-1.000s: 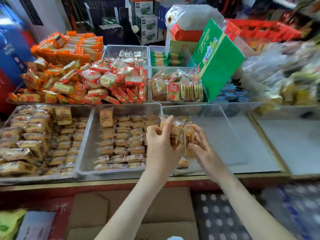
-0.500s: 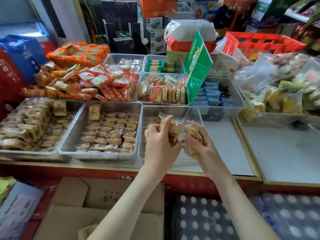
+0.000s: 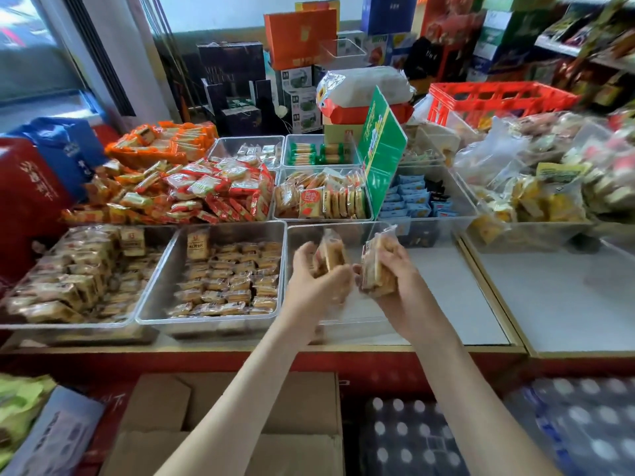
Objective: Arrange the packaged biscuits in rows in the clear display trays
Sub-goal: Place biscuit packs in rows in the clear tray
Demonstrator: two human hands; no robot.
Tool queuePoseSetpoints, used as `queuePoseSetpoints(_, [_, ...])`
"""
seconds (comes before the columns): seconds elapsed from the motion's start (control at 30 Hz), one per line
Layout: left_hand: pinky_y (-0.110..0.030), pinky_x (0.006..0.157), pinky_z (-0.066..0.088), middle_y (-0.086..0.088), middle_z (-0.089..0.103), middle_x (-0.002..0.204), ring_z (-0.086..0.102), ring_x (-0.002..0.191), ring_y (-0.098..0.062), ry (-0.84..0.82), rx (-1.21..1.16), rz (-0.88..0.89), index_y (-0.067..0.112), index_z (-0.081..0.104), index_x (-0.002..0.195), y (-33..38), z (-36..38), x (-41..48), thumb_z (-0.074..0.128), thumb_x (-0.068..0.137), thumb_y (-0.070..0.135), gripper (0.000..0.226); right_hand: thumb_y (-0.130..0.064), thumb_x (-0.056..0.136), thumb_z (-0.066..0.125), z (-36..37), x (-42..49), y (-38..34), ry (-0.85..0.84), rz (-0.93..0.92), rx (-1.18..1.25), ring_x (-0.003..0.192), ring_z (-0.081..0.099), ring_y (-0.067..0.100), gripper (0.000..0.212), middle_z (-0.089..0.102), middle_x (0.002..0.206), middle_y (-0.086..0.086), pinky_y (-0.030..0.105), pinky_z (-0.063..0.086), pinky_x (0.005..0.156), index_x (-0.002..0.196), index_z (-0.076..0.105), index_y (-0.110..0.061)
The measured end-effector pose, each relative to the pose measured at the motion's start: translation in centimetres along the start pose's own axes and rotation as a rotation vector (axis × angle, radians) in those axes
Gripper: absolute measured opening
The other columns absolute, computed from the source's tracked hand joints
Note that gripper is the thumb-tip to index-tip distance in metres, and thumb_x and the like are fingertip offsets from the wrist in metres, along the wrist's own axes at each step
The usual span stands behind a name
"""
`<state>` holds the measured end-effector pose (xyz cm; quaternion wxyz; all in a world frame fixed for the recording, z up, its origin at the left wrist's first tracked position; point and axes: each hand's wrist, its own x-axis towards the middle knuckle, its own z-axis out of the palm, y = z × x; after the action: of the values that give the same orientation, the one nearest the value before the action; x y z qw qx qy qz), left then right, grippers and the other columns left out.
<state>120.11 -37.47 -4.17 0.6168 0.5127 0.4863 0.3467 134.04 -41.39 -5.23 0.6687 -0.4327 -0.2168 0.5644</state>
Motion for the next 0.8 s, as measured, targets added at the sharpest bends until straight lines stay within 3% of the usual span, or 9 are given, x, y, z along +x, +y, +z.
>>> queuePoseSetpoints(0.1, [-0.035,0.062,0.061,-0.019,0.065,0.104,0.067,0.085,-0.030,-0.091,-0.579,-0.378,0.004,0.050,0.122,1.0,-2.1,-0.4,0.065,0.091,0.021,0.039,-0.020,0.092,0.048,1.2,-0.6,0.4,-0.020,0.181,0.352,0.084,0.065,0.030,0.032,0.063,0.095,0.022,0.042,0.054,0.079,0.115,0.057,0.000])
queuePoseSetpoints(0.2, [-0.038,0.058,0.061,-0.029,0.061,0.114,0.066,0.094,-0.037,-0.091,-0.872,-0.484,-0.001,0.044,0.131,0.6,-4.1,-0.2,0.067,0.090,0.022,0.052,-0.007,0.071,0.062,2.3,-1.0,1.3,-0.054,0.242,0.585,0.084,0.067,0.038,0.043,0.063,0.103,0.028,0.053,0.057,0.075,0.111,0.059,0.008])
queuePoseSetpoints(0.27, [-0.044,0.067,0.061,-0.032,0.059,0.114,0.066,0.094,-0.039,-0.046,-0.996,-0.508,-0.004,0.040,0.132,0.6,-4.9,-0.2,0.071,0.087,0.021,0.060,0.000,0.062,0.068,2.8,-0.9,2.0,-0.025,0.263,0.726,0.093,0.062,0.046,0.057,0.058,0.113,0.034,0.059,0.052,0.075,0.116,0.054,0.009])
queuePoseSetpoints(0.4, [-0.044,0.091,0.053,-0.033,0.055,0.106,0.061,0.093,-0.041,0.039,-1.219,-0.587,-0.012,0.044,0.118,0.5,-6.1,0.0,0.073,0.087,0.020,0.053,-0.003,0.079,0.065,3.2,-0.2,3.4,0.113,0.346,0.911,0.125,0.039,0.054,0.052,0.044,0.124,0.043,0.060,0.029,0.109,0.121,0.041,0.017])
queuePoseSetpoints(0.47, [-0.041,0.093,0.053,-0.031,0.057,0.103,0.061,0.094,-0.039,0.039,-1.242,-0.614,-0.013,0.048,0.114,0.3,-6.7,0.0,0.072,0.088,0.023,0.050,0.002,0.072,0.073,3.3,0.2,4.3,0.137,0.381,0.964,0.130,0.035,0.055,0.073,0.041,0.131,0.043,0.061,0.032,0.106,0.132,0.034,0.015])
queuePoseSetpoints(0.57, [-0.036,0.090,0.052,-0.024,0.062,0.100,0.062,0.097,-0.032,0.003,-1.136,-0.617,-0.011,0.056,0.106,0.1,-7.5,-0.2,0.072,0.085,0.021,0.042,0.020,0.031,0.088,3.9,0.4,5.3,0.132,0.330,0.928,0.126,0.042,0.053,0.116,0.045,0.134,0.037,0.063,0.046,0.090,0.136,0.038,0.008])
queuePoseSetpoints(0.63, [-0.039,0.087,0.053,-0.026,0.064,0.108,0.063,0.102,-0.034,-0.067,-1.048,-0.582,-0.011,0.058,0.112,-0.2,-8.2,-0.2,0.070,0.081,0.017,0.044,0.015,0.031,0.090,4.6,0.3,5.8,0.130,0.285,0.833,0.122,0.048,0.047,0.106,0.047,0.134,0.030,0.057,0.049,0.092,0.127,0.047,0.003])
queuePoseSetpoints(0.7, [-0.042,0.089,0.053,-0.028,0.064,0.113,0.064,0.103,-0.037,-0.159,-0.954,-0.534,-0.008,0.056,0.120,-0.3,-9.1,-0.2,0.065,0.075,0.017,0.052,0.002,0.055,0.086,5.6,-0.1,5.9,0.143,0.246,0.688,0.120,0.052,0.034,0.063,0.051,0.130,0.020,0.049,0.057,0.076,0.109,0.053,-0.004])
queuePoseSetpoints(0.8, [-0.045,0.097,0.051,-0.030,0.065,0.117,0.065,0.106,-0.040,-0.234,-0.804,-0.462,-0.006,0.051,0.127,-0.7,-10.7,0.2,0.050,0.084,0.018,0.049,-0.009,0.068,0.078,6.4,-0.1,6.3,0.156,0.219,0.500,0.084,0.067,0.017,0.040,0.063,0.103,0.010,0.030,0.056,0.056,0.101,0.056,-0.007])
